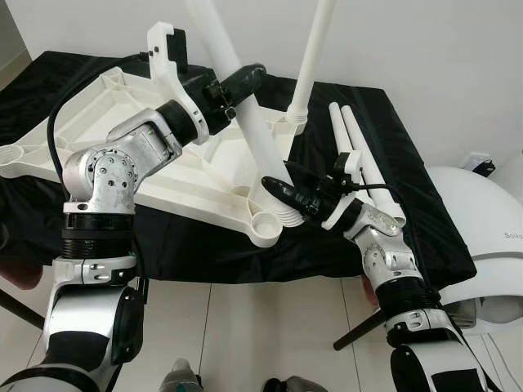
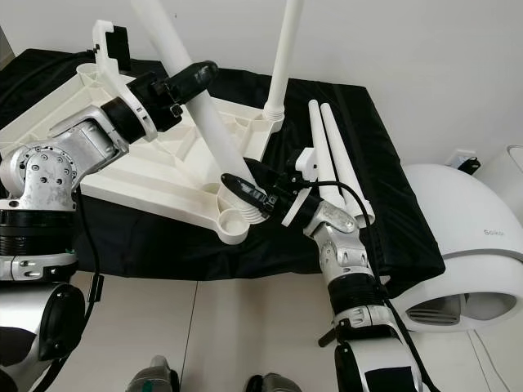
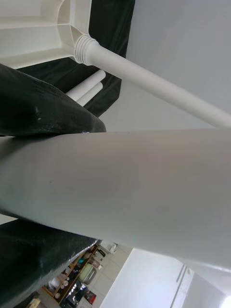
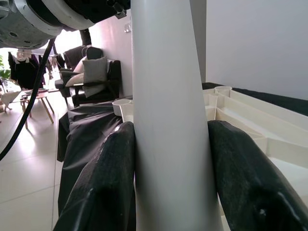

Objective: Building children table

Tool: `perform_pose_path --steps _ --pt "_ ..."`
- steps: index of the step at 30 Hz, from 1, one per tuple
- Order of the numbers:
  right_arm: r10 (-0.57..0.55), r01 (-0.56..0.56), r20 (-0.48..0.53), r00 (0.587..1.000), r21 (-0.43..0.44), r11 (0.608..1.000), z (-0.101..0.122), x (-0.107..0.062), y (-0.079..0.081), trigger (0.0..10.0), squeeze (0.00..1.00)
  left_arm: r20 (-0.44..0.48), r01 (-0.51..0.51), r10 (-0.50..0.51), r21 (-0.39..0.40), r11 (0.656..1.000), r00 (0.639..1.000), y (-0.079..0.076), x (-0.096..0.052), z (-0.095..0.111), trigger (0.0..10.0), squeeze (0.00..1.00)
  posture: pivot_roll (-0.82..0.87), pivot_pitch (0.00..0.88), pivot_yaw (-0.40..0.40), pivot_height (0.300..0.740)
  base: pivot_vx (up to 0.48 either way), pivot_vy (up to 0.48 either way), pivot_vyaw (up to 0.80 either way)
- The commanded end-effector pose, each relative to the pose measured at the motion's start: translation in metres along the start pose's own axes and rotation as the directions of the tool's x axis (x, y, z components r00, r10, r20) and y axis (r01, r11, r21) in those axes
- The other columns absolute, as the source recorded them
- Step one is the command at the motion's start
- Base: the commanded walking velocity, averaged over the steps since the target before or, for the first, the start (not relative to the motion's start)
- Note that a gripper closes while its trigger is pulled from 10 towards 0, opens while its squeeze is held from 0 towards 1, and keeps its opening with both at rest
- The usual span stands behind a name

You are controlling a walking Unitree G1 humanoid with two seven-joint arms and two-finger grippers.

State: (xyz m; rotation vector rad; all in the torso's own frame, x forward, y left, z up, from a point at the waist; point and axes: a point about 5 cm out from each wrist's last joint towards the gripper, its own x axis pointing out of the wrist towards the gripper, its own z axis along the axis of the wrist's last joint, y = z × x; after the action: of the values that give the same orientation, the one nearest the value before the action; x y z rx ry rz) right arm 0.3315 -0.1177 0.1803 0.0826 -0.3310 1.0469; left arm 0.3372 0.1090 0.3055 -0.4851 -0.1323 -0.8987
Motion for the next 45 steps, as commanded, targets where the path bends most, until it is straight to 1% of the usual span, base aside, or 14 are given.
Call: perform_pose_path --steps 1,7,8,9,10,12,13,15,19,22,23,32,36,45 --pt "-0.037 0.037 -0.017 0.999 -0.007 0.999 -0.001 -0.002 -0.005 10.0 0.00 -0.008 0.170 -0.170 0.009 0.985 0.985 -0.018 0.006 0.002 0.0 0.00 0.06 0.000 -0.055 0.740 0.000 0.000 0.00" --pt "-0.037 0.036 -0.024 0.999 -0.014 0.999 -0.001 -0.001 -0.005 10.0 0.00 -0.012 0.170 -0.170 0.018 0.985 0.985 -0.018 0.007 0.002 0.0 0.00 0.06 0.000 -0.054 0.740 0.000 0.000 0.00" --pt "-0.035 0.035 -0.028 0.999 -0.011 0.999 -0.001 -0.001 -0.005 10.0 0.35 -0.019 0.178 -0.177 0.034 0.984 0.984 -0.019 0.008 0.003 10.0 0.00 0.06 0.000 -0.055 0.740 0.000 0.000 0.00" --pt "-0.027 0.027 -0.039 0.999 0.006 1.000 -0.002 -0.001 -0.006 10.0 1.00 -0.033 0.192 -0.190 0.080 0.978 0.981 -0.023 0.009 0.004 10.0 0.00 0.06 0.000 -0.059 0.740 0.000 0.000 0.00" --pt "-0.027 0.027 -0.039 0.999 0.006 1.000 -0.002 -0.001 -0.006 10.0 1.00 -0.033 0.192 -0.190 0.080 0.978 0.981 -0.023 0.009 0.004 10.0 0.00 0.06 0.000 -0.059 0.740 0.000 0.000 0.00" --pt "-0.027 0.027 -0.044 0.999 0.000 1.000 0.000 -0.001 -0.007 10.0 1.00 -0.050 0.195 -0.189 0.142 0.971 0.981 -0.027 0.011 0.004 10.0 0.00 0.06 0.000 -0.060 0.740 0.000 0.000 0.00" --pt "-0.027 0.027 -0.044 0.999 0.000 1.000 0.000 -0.001 -0.007 10.0 1.00 -0.050 0.195 -0.189 0.142 0.971 0.981 -0.027 0.011 0.004 10.0 0.00 0.06 0.000 -0.060 0.740 0.000 0.000 0.00" --pt "-0.027 0.026 -0.070 0.997 -0.020 0.999 0.003 0.001 -0.010 10.0 1.00 -0.081 0.200 -0.186 0.223 0.954 0.979 -0.031 0.013 0.003 10.0 0.00 0.06 0.000 -0.063 0.740 0.000 0.000 0.00" --pt "-0.027 0.025 -0.077 0.997 -0.025 0.999 0.004 0.002 -0.011 10.0 1.00 -0.091 0.204 -0.187 0.247 0.947 0.978 -0.033 0.014 0.002 10.0 0.00 0.06 0.000 -0.063 0.740 0.000 0.000 0.00" --pt "-0.030 0.021 -0.152 0.988 -0.064 0.998 0.012 0.008 -0.016 10.0 1.00 -0.126 0.233 -0.202 0.332 0.914 0.971 -0.041 0.017 0.000 10.0 0.00 0.06 0.000 -0.068 0.740 0.000 0.000 0.00" --pt "-0.021 0.008 -0.189 0.982 -0.067 0.998 0.013 0.010 -0.017 10.0 0.00 -0.141 0.250 -0.213 0.347 0.904 0.967 -0.044 0.018 -0.002 10.0 0.00 0.06 0.000 -0.069 0.740 0.000 0.000 0.00" --pt "0.027 -0.040 -0.270 0.962 -0.046 0.998 0.018 0.013 -0.020 10.0 0.00 -0.191 0.301 -0.245 0.371 0.879 0.951 -0.051 0.020 -0.010 10.0 0.00 0.05 0.000 -0.070 0.740 0.000 0.000 0.00" --pt "0.089 -0.102 -0.308 0.947 -0.026 0.994 0.016 0.018 -0.016 10.0 0.00 -0.202 0.340 -0.282 0.367 0.866 0.938 -0.061 0.023 -0.013 10.0 0.00 0.05 0.000 -0.073 0.740 0.000 0.000 0.00" --pt "0.153 -0.163 -0.338 0.929 -0.003 0.987 0.008 0.028 -0.004 10.0 0.00 -0.207 0.353 -0.294 0.370 0.859 0.933 -0.064 0.026 -0.015 10.0 0.00 0.06 0.000 -0.076 0.740 0.000 0.000 0.00"
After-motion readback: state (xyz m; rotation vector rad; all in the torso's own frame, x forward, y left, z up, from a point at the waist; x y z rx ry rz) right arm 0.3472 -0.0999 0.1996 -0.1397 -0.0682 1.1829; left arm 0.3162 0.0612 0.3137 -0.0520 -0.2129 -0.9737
